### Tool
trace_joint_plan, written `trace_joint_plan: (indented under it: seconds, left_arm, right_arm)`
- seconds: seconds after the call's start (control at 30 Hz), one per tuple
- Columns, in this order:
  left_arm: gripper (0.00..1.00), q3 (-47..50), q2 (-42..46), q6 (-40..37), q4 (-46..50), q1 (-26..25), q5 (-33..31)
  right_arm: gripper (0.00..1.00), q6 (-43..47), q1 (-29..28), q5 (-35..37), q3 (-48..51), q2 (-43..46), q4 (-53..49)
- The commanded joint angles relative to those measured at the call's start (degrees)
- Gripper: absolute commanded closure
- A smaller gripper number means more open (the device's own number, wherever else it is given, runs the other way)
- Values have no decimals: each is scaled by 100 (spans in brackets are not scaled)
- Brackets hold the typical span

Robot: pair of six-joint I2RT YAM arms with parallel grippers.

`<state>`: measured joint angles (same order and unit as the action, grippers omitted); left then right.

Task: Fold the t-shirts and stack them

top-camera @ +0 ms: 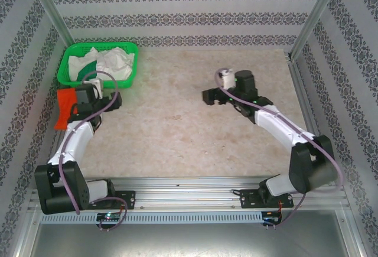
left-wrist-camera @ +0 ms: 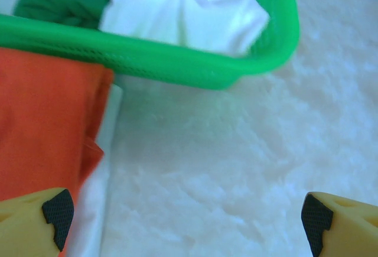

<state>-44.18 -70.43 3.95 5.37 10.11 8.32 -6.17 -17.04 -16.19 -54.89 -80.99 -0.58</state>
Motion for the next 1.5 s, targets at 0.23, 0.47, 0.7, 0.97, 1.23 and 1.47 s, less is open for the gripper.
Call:
trace_joint_plan:
  seconds: [0.23, 0.47, 0.7, 0.97, 1.23, 1.47]
  left_arm:
    - [0, 1534, 429, -833, -1739, -338, -82]
    - [0, 2424, 88, -469, -3892, -461, -409]
    - [0, 2509, -777, -308, -5202, -674, -610]
    - [0, 2314, -2064, -359, -6183, -1275, -1854]
    - [0, 2326, -2041, -364, -6148, -1231, -1722]
    - [0, 2318, -2038, -508, -6140, -1238, -1365]
  right_arm:
    - [2, 890, 1560, 1803, 2402, 672, 2574]
    - [2, 286, 1837, 1480, 3283, -316, 4937]
    - [2, 303, 1772, 1575, 3380, -586, 5424]
    - [2, 342, 1772, 1504, 3310, -565, 5234]
    - [2, 333, 1781, 1491, 3301, -559, 5226]
    - [2, 332, 1776, 1487, 3301, -565, 5221]
